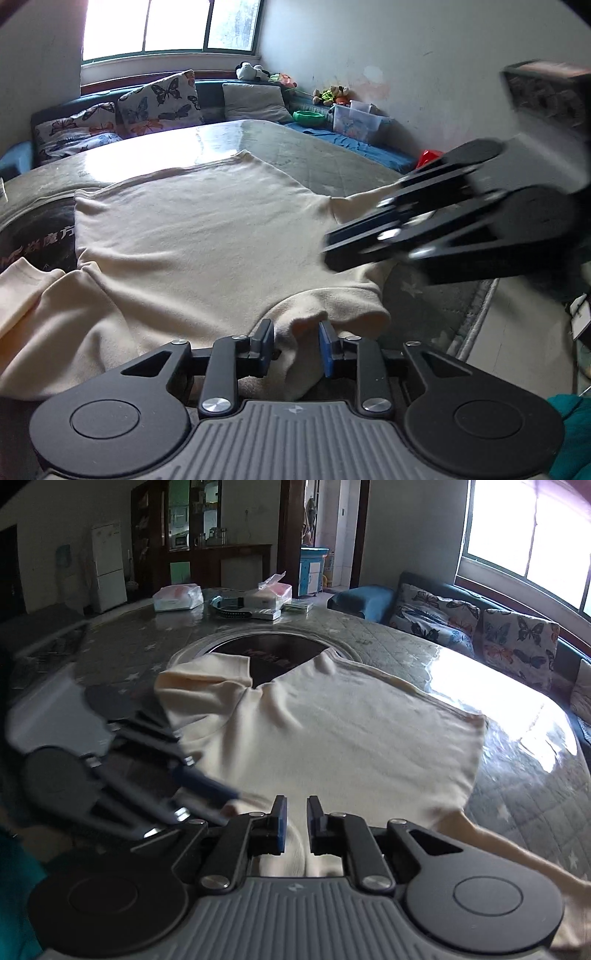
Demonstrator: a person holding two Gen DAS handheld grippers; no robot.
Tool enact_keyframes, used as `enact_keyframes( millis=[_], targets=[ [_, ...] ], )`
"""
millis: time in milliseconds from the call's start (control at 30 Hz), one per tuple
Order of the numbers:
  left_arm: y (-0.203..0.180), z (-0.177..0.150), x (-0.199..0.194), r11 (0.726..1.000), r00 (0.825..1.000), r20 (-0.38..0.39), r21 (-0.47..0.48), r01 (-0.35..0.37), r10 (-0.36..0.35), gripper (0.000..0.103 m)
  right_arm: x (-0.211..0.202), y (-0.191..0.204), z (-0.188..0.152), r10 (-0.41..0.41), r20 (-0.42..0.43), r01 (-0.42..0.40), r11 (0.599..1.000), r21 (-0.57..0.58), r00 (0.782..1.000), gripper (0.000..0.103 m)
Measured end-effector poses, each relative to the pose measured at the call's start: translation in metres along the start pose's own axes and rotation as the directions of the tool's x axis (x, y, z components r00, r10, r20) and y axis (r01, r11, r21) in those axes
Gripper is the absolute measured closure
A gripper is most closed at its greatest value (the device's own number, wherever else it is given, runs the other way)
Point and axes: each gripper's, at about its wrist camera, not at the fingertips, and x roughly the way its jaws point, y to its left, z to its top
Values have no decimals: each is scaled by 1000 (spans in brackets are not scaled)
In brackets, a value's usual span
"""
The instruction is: Fold clothes
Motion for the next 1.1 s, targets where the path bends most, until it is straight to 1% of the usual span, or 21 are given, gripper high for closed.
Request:
enact_keyframes(
  millis=[67, 133, 200, 267, 300, 333, 433, 567, 600, 633, 767, 800, 867, 900, 933, 1000, 1067, 1100],
  targets=[
    [3, 0, -7, 1000, 1000, 5, -7, -2, 2, 75, 15, 0, 3, 20, -3, -20, 1000, 10, 1000, 92],
    [8, -1, -18, 1000, 999, 23, -3, -28, 29, 75, 31, 4, 3, 54, -19, -54, 999, 3, 998, 91],
    [18, 1, -29, 997, 996, 48, -12, -79, 79, 73, 39, 9, 0, 73, -41, -74, 997, -16, 996, 91],
    [32, 5, -37, 987, 985, 68, -38, -154, 157, 73, 41, 14, -4, 80, -44, -82, 996, -39, 996, 91],
    [40, 8, -39, 978, 976, 73, -54, -203, 207, 73, 41, 15, -5, 79, -43, -81, 996, -43, 996, 91],
    [49, 11, -39, 964, 962, 74, -69, -258, 263, 73, 40, 16, -5, 79, -43, -81, 996, -46, 996, 91],
    [74, 20, -35, 908, 906, 78, -90, -408, 415, 73, 40, 17, -7, 78, -43, -80, 995, -51, 996, 91],
    [101, 25, -18, 851, 851, 41, -77, -520, 524, 73, 40, 18, -6, 77, -45, -79, 996, -52, 996, 90],
    [107, 26, -15, 843, 844, 28, -78, -532, 535, 73, 41, 18, -6, 77, -45, -79, 996, -50, 996, 90],
    [112, 24, -14, 843, 845, 16, -80, -532, 535, 73, 40, 18, -7, 77, -44, -79, 996, -48, 996, 90],
    [124, 13, -9, 822, 825, -21, -76, -564, 564, 73, 40, 17, -7, 80, -39, -81, 996, -41, 996, 90],
    [126, 11, -9, 820, 824, -27, -79, -567, 566, 74, 40, 17, -7, 80, -38, -82, 996, -39, 996, 90],
    [128, 8, -11, 807, 811, -22, -90, -584, 585, 92, 40, 17, -7, 81, -37, -82, 996, -37, 996, 90],
    [130, 6, -14, 797, 803, -18, -105, -594, 596, 95, 40, 17, -7, 81, -37, -82, 996, -37, 996, 90],
    [133, 5, -20, 789, 797, -12, -140, -599, 603, 97, 40, 17, -7, 81, -37, -82, 996, -36, 996, 90],
    [140, 2, -36, 764, 785, 3, -233, -602, 619, 98, 41, 17, -7, 80, -36, -81, 996, -36, 996, 90],
    [148, -4, -54, 721, 759, 12, -321, -614, 651, 98, 41, 17, -8, 78, -36, -79, 996, -36, 996, 90],
    [152, -8, -62, 695, 742, 9, -359, -623, 670, 98, 41, 17, -8, 77, -36, -79, 996, -36, 996, 90]
  ],
)
